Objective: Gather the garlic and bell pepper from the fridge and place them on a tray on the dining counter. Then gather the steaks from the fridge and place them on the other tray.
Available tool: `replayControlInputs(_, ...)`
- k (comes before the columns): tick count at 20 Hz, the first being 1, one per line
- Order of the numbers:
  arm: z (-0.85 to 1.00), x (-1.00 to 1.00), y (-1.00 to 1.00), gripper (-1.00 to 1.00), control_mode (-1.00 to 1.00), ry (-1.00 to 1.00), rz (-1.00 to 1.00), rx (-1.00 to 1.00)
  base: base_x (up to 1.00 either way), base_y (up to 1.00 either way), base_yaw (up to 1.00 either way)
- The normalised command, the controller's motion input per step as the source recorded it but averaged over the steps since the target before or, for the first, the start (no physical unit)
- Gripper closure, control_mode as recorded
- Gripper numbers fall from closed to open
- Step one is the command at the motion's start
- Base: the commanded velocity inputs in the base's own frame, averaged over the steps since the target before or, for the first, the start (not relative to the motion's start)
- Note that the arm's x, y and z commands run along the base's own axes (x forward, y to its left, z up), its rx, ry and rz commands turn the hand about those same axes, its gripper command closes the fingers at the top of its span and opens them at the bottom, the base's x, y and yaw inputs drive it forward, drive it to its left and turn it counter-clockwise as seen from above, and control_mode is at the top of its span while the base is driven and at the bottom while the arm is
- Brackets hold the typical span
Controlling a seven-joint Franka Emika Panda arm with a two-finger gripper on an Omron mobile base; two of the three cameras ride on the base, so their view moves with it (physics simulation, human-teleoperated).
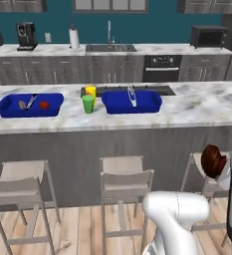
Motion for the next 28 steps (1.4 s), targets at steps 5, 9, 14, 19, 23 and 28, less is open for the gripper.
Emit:
replayControlInputs(5, 0.0, 0.0, 0.0, 1.0, 1.0, 0.0, 0.0, 0.0, 0.61, 0.29, 0.0)
replayControlInputs(9, 0.0, 0.0, 0.0, 1.0, 1.0, 0.0, 0.0, 0.0, 0.47, 0.7, 0.0)
replayControlInputs(14, 0.0, 0.0, 0.0, 1.0, 1.0, 0.0, 0.0, 0.0, 0.4, 0.9, 0.0)
replayControlInputs(19, 0.0, 0.0, 0.0, 1.0, 1.0, 0.0, 0.0, 0.0, 0.73, 0.25, -0.01)
replayControlInputs(23, 0.0, 0.0, 0.0, 1.0, 1.0, 0.0, 0.0, 0.0, 0.84, 0.06, 0.0)
replayControlInputs(28, 0.0, 0.0, 0.0, 1.0, 1.0, 0.0, 0.0, 0.0, 0.6, 0.2, -0.15)
